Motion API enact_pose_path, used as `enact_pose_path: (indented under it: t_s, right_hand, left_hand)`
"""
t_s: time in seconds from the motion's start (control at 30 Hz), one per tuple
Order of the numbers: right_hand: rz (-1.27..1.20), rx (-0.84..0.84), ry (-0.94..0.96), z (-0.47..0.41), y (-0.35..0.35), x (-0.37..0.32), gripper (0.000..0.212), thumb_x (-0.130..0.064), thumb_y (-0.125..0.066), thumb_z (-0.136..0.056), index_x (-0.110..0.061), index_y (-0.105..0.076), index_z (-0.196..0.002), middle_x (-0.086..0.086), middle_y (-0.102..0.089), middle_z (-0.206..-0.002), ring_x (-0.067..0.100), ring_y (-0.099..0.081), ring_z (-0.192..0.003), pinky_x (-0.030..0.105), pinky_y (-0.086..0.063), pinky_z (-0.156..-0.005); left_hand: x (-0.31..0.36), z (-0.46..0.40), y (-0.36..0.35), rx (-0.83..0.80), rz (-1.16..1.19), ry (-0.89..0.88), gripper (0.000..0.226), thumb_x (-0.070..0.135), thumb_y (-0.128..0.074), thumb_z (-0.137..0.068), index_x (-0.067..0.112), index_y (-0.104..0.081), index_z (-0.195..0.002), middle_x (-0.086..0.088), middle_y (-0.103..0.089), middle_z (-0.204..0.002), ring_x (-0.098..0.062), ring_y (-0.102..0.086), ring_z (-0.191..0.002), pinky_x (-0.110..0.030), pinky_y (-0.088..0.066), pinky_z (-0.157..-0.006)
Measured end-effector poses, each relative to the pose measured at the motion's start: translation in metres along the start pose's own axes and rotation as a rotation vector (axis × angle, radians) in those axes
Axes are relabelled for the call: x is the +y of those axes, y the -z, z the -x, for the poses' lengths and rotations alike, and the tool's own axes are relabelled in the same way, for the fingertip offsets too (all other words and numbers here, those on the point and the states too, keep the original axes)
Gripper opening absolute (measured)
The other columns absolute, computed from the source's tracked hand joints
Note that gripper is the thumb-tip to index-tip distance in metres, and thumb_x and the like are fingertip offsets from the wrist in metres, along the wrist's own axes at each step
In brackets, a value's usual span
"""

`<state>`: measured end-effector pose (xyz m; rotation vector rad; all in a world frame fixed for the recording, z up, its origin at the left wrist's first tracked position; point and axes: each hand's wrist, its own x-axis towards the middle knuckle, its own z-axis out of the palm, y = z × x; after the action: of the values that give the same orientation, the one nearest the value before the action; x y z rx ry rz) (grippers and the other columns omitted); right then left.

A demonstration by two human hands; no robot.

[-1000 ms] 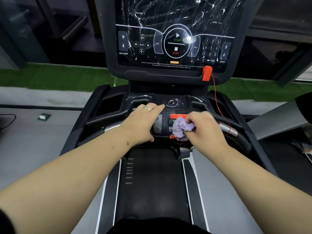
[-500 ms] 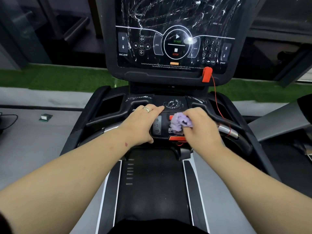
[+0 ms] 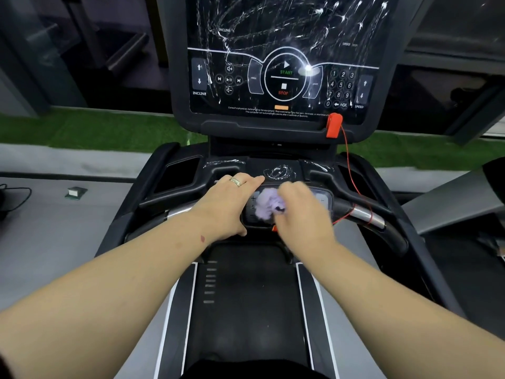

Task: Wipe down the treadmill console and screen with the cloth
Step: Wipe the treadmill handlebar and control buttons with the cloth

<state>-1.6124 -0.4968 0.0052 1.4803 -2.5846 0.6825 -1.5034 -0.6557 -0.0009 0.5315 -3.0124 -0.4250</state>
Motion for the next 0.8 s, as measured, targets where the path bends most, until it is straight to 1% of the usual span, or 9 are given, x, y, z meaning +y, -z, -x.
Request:
enact_pose_path:
  t_s: [0.1,0.17,0.23,0.33,0.43,0.5,0.57,0.7,0.8]
  right_hand:
    - [0.054,-0.164,0.191,0.01,0.004,0.02,0.027,-0.005,-0.065,-0.078,-0.022,-0.047,-0.089,-0.002,-0.044,-0.09,0.031,-0.053,-0.081,0.033,-0.03,-0.06]
    - [0.055,-0.13,0.108,0.012,0.021,0.048,0.028,-0.007,-0.064,-0.081,-0.024,-0.043,-0.087,-0.003,-0.043,-0.088,0.033,-0.053,-0.081,0.036,-0.033,-0.061]
    - [0.019,0.013,-0.058,0.009,0.031,0.067,0.025,-0.002,-0.061,-0.08,-0.019,-0.044,-0.083,-0.001,-0.044,-0.085,0.032,-0.05,-0.076,0.037,-0.03,-0.062]
    - [-0.004,0.14,-0.176,0.002,0.018,0.041,0.024,0.0,-0.06,-0.079,-0.019,-0.045,-0.084,0.002,-0.045,-0.087,0.031,-0.05,-0.075,0.038,-0.037,-0.062]
    - [0.019,0.034,0.029,0.009,0.0,0.016,0.028,-0.002,-0.068,-0.075,-0.018,-0.049,-0.087,0.003,-0.05,-0.088,0.03,-0.052,-0.073,0.034,-0.036,-0.059]
    - [0.042,-0.078,0.148,0.013,0.006,0.033,0.03,-0.005,-0.067,-0.075,-0.022,-0.047,-0.09,-0.001,-0.047,-0.089,0.03,-0.051,-0.073,0.033,-0.033,-0.055]
    - [0.052,-0.071,0.093,0.013,0.023,0.058,0.024,-0.004,-0.063,-0.077,-0.019,-0.047,-0.088,0.001,-0.048,-0.089,0.033,-0.052,-0.077,0.038,-0.038,-0.056]
    - [-0.009,0.134,-0.207,0.005,0.03,0.064,0.022,-0.003,-0.056,-0.084,-0.019,-0.041,-0.081,0.003,-0.046,-0.086,0.028,-0.047,-0.074,0.036,-0.032,-0.061]
    - [-0.04,0.059,-0.072,0.022,0.018,0.05,0.03,-0.001,-0.06,-0.08,-0.022,-0.039,-0.081,-0.001,-0.043,-0.086,0.025,-0.044,-0.073,0.034,-0.033,-0.059]
  left_hand:
    - [0.001,0.0,0.0,0.0,-0.007,-0.007,0.13,0.034,-0.097,-0.057,0.028,-0.018,-0.161,0.005,-0.032,-0.153,-0.022,-0.037,-0.133,-0.037,-0.039,-0.112]
    - [0.002,0.0,0.0,0.001,-0.012,0.007,0.13,0.034,-0.097,-0.058,0.028,-0.017,-0.161,0.006,-0.031,-0.153,-0.021,-0.035,-0.135,-0.037,-0.039,-0.113]
    - [0.004,0.001,0.001,0.006,-0.019,0.015,0.13,0.034,-0.097,-0.059,0.029,-0.016,-0.16,0.007,-0.03,-0.153,-0.021,-0.035,-0.134,-0.038,-0.04,-0.112]
    - [0.007,0.001,0.001,0.004,-0.068,0.013,0.131,0.037,-0.095,-0.06,0.029,-0.013,-0.161,0.006,-0.03,-0.151,-0.022,-0.038,-0.13,-0.039,-0.042,-0.11]
    - [0.015,0.001,0.001,0.007,-0.13,0.017,0.133,0.049,-0.091,-0.061,0.034,-0.005,-0.16,0.003,-0.028,-0.15,-0.024,-0.036,-0.127,-0.042,-0.044,-0.107]
    - [0.02,-0.001,0.0,0.005,-0.178,0.013,0.132,0.057,-0.088,-0.062,0.039,0.0,-0.159,0.0,-0.027,-0.151,-0.026,-0.036,-0.126,-0.044,-0.045,-0.105]
    - [0.022,-0.002,0.0,0.013,-0.214,0.016,0.13,0.06,-0.085,-0.064,0.039,0.002,-0.159,-0.003,-0.027,-0.151,-0.027,-0.036,-0.126,-0.044,-0.045,-0.104]
    - [0.03,-0.005,0.0,0.028,-0.275,-0.015,0.129,0.061,-0.085,-0.065,0.027,-0.006,-0.16,-0.003,-0.029,-0.152,-0.027,-0.038,-0.128,-0.04,-0.042,-0.106]
    - [0.038,-0.01,0.0,0.037,-0.313,-0.02,0.128,0.061,-0.086,-0.063,0.02,-0.012,-0.159,-0.005,-0.033,-0.15,-0.027,-0.04,-0.127,-0.038,-0.039,-0.106]
